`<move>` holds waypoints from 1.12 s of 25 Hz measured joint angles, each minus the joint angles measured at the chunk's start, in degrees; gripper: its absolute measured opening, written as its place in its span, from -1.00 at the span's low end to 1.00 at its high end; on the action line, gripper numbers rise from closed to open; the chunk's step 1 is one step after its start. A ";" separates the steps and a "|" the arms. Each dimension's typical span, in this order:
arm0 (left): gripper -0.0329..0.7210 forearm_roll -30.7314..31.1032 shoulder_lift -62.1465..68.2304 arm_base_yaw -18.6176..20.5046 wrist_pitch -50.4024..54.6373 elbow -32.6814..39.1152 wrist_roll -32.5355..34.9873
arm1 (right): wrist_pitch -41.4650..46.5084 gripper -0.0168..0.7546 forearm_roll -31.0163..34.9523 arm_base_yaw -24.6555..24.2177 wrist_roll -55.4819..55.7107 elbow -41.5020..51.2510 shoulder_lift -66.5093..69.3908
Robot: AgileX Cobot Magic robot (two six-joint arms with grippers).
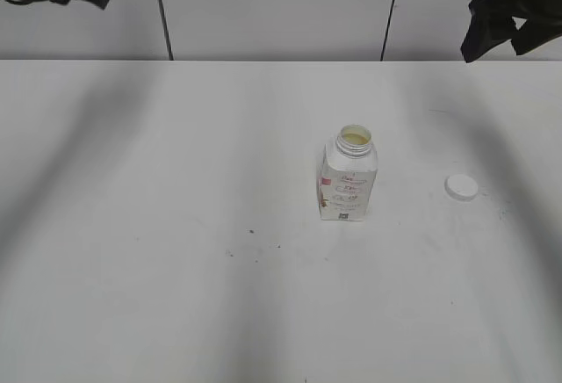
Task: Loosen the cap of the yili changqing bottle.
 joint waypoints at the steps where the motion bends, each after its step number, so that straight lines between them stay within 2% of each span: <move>1: 0.03 -4.39 0.00 0.00 1.76 0.00 5.72 | 0.19 0.59 -0.42 0.00 0.00 -0.19 0.00; 6: 0.03 -29.05 -0.59 0.39 10.65 -0.14 29.35 | 1.87 0.59 -1.71 0.00 -0.08 -0.32 0.00; 10: 0.11 -44.60 -2.30 2.34 16.70 -1.91 38.28 | 4.05 0.59 -2.84 0.00 -0.08 -0.32 -0.12; 14: 0.18 -51.10 -3.76 5.46 22.21 -2.59 39.77 | 5.75 0.59 -3.91 0.00 -0.08 -0.32 -1.31; 21: 0.20 -54.53 -4.63 10.60 33.71 -2.78 38.60 | 10.43 0.58 -4.03 0.00 -0.02 -0.32 -6.35; 28: 0.20 -57.34 -9.55 11.37 37.59 -0.98 36.17 | 14.05 0.58 -4.09 0.00 2.95 -0.11 -8.01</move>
